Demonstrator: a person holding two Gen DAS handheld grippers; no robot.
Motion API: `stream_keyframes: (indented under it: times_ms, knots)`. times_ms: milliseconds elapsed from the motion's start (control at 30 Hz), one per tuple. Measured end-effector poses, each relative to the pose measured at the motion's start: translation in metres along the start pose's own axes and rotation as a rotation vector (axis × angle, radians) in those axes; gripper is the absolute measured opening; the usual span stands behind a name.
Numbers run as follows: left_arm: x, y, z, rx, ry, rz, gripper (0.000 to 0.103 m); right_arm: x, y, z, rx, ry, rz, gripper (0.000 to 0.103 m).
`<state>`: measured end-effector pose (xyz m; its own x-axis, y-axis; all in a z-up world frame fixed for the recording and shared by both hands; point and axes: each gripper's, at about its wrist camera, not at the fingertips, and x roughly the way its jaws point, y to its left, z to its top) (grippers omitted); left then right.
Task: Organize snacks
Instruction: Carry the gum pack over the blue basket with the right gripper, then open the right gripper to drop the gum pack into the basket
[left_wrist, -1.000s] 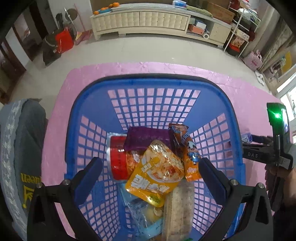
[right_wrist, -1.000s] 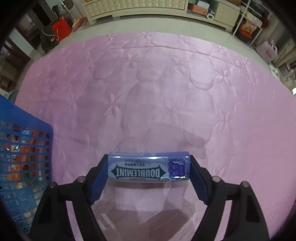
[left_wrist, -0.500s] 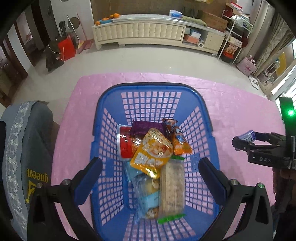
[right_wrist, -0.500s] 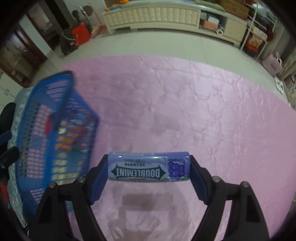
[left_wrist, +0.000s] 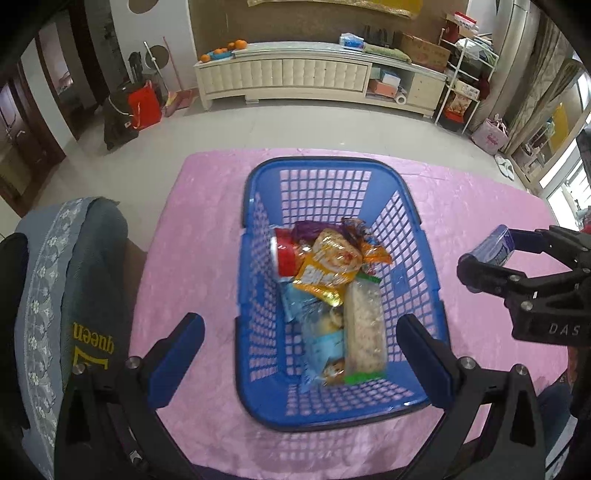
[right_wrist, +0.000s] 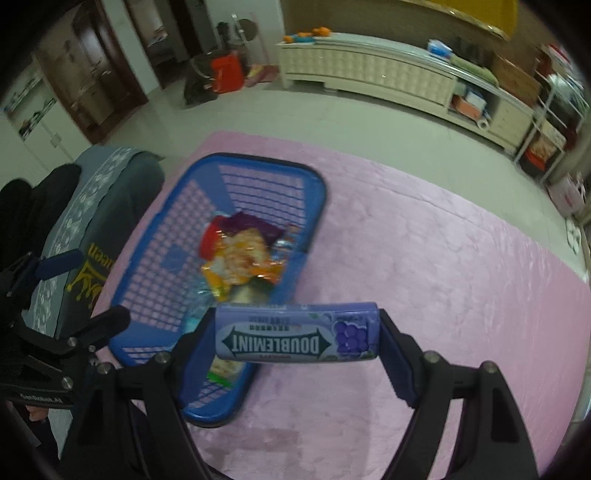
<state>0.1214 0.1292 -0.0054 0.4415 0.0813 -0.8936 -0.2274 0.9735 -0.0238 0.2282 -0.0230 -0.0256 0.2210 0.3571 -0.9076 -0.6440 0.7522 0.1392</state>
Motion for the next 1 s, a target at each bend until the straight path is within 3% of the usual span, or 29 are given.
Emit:
stream_keyframes:
  times_ms: [333,567,1000]
  knots:
    - [-0.006,0.033,-0.023,-0.003,-0.01,0.08,0.103,0.025,0.061,0.0,-0.112,0.049,0.038,0.083]
    - [0.007,0.067,-0.035,-0.057,0.007,0.067,0.103,0.055,0.095,0.001,-0.163,0.11,0.043,0.083]
    - [0.028,0.116,-0.049,-0.159,0.042,0.028,0.103,0.101,0.119,0.008,-0.145,0.2,0.069,0.084]
